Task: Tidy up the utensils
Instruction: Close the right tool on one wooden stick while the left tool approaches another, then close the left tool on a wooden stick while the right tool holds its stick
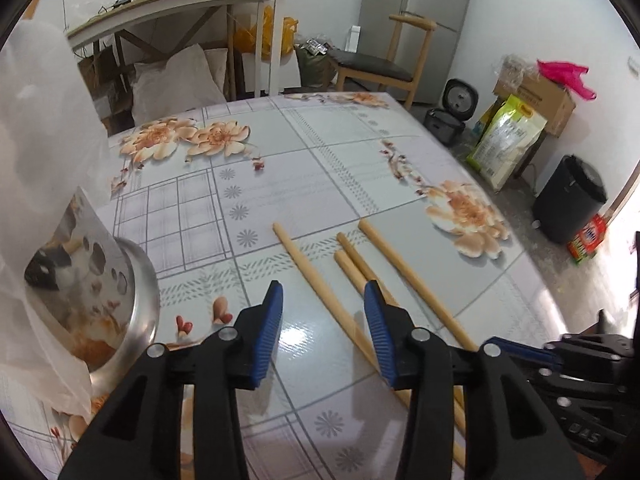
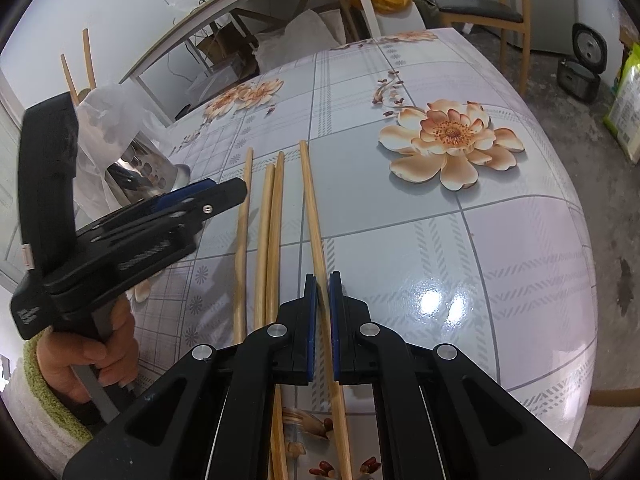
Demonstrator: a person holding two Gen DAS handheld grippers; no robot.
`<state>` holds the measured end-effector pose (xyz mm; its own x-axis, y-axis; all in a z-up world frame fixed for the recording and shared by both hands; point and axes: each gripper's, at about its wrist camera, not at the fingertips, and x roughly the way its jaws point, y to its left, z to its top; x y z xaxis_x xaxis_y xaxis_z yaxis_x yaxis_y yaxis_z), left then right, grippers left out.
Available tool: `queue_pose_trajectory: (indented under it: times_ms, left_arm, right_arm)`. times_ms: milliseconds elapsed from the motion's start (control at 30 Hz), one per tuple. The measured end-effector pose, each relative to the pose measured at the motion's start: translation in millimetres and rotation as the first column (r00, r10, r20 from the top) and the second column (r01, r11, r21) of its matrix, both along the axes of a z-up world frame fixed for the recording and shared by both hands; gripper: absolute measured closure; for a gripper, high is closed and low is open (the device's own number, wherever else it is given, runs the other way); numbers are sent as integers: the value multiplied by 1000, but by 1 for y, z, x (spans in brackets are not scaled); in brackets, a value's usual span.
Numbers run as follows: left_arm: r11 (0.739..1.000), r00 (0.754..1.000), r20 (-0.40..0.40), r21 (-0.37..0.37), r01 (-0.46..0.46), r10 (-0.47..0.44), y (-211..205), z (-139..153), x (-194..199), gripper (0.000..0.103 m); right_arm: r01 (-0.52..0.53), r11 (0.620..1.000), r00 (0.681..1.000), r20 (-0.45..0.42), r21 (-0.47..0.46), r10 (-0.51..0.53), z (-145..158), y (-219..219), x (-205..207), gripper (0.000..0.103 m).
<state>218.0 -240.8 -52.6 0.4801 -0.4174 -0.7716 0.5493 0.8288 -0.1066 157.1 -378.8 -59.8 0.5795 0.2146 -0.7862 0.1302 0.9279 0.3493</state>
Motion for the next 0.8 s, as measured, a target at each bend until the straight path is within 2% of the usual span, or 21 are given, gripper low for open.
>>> queue_pose_trajectory:
  times_ms: [100,233,500,800]
  left_arm:
    - [999,1000,-5,32,7,-7,-3,-7,3,62]
    - [999,1000,8,35,13,-13,-1,-8,4,62]
    - [998,1000,21,55,-4,3,9,-8,5,84]
    - [999,1000,17,53,-12,11,25,-8,2,97]
  right_arm:
    - [-1,1000,1000,2,1,1,0,0,0,99]
    - [-3,1000,1000,-1,-4,3,0,1,0,99]
    - [-2,1000,1000,-9,-19,2,0,4,1,99]
    - [-45,998,999,-22,-43,44,1,19,2,99]
